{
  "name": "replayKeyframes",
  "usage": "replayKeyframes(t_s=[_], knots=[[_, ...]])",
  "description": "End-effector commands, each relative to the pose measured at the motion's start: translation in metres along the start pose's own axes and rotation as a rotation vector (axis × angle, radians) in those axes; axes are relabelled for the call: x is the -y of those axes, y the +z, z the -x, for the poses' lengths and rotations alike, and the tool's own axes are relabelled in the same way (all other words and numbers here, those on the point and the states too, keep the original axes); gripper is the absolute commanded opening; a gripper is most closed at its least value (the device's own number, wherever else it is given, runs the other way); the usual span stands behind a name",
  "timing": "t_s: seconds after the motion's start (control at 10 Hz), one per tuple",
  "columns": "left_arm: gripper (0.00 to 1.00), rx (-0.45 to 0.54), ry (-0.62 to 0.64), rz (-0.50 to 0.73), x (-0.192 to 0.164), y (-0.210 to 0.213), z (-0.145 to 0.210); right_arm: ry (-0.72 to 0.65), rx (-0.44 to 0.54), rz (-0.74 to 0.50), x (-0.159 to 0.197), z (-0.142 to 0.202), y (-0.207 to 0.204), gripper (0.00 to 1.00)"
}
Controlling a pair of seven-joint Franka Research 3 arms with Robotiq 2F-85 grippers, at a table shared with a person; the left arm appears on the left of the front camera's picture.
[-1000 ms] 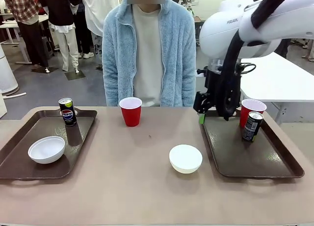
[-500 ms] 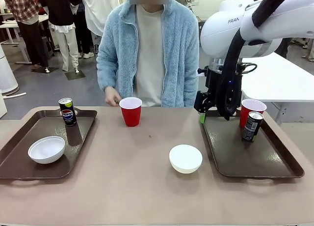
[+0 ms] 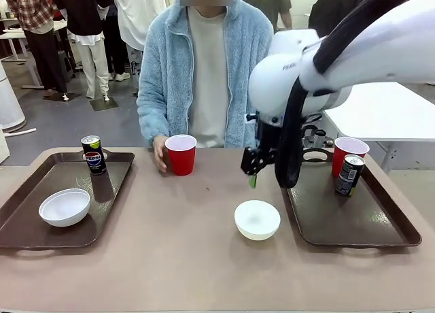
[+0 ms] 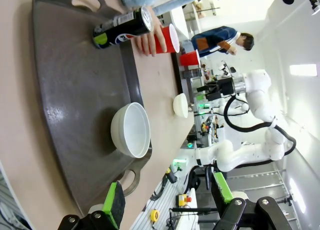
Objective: Prepare tableware on both trays.
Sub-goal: Pick up a Picnic Bowl from the table and place it on a Handle tray.
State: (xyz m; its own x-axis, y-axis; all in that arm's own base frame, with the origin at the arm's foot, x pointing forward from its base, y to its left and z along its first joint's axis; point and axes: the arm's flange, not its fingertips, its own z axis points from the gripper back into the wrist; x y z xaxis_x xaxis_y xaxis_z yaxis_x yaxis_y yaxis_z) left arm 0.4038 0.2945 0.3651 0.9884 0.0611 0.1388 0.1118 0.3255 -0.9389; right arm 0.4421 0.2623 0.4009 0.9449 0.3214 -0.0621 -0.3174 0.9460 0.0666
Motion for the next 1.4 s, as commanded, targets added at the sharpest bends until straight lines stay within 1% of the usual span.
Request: replayKeyframes(t_s=[0.0,0.1,0.3,0.5,0.8,1.0,1.1,1.2,1.3], knots=[[0.92,-0.001,-0.011,-0.003,0.001,0.002,0.003,-0.017,0.017,-0.045,-0.005,0.008,-0.017,1.0],[0.92,-0.001,-0.011,-0.003,0.001,0.002,0.003,-0.011,-0.023,-0.066,-0.008,0.014,-0.028,1.0],[0.92,-0.001,-0.011,-0.003,0.001,0.002,0.003,0.029,-0.032,-0.061,-0.005,0.02,-0.043,1.0],[0.92,-0.001,-0.011,-0.003,0.001,0.002,0.003,0.085,-0.029,-0.065,0.004,0.014,-0.058,1.0],[0.92,-0.001,-0.011,-0.003,0.001,0.002,0.003,0.093,-0.033,-0.035,0.015,0.006,-0.065,1.0],[0.92,-0.001,-0.011,-0.003,0.001,0.002,0.003,0.103,-0.043,-0.041,0.023,0.001,-0.07,1.0],[0.92,-0.001,-0.011,-0.003,0.001,0.002,0.003,0.112,-0.048,-0.044,0.027,0.0,-0.072,0.43],[0.92,-0.001,-0.011,-0.003,0.001,0.002,0.003,0.111,-0.047,-0.042,0.026,0.0,-0.071,0.43],[0.92,-0.001,-0.011,-0.003,0.001,0.002,0.003,0.113,-0.042,-0.039,0.027,0.001,-0.069,0.0]])
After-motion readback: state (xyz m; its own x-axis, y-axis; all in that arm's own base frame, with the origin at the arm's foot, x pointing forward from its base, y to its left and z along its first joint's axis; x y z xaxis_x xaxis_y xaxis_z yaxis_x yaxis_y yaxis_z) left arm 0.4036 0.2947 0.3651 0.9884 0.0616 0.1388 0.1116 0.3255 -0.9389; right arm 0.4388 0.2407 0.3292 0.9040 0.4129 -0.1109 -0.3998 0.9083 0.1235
